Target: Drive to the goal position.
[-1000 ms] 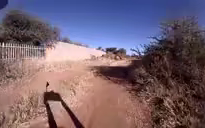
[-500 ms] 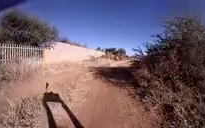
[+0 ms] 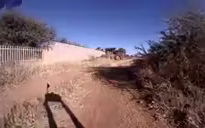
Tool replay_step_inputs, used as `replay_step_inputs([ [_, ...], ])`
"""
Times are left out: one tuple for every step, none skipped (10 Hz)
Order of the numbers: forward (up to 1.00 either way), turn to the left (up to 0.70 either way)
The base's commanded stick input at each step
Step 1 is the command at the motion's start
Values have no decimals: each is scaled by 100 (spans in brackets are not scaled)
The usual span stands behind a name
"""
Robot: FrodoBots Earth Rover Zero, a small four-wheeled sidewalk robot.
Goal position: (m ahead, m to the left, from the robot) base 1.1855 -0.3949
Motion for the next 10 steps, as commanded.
replay_step_inputs([
  [50, 0],
  [50, 0],
  [50, 0],
  [50, 0],
  [50, 0],
  [50, 0],
  [50, 0],
  [50, 0],
  [50, 0],
  [50, 0],
])
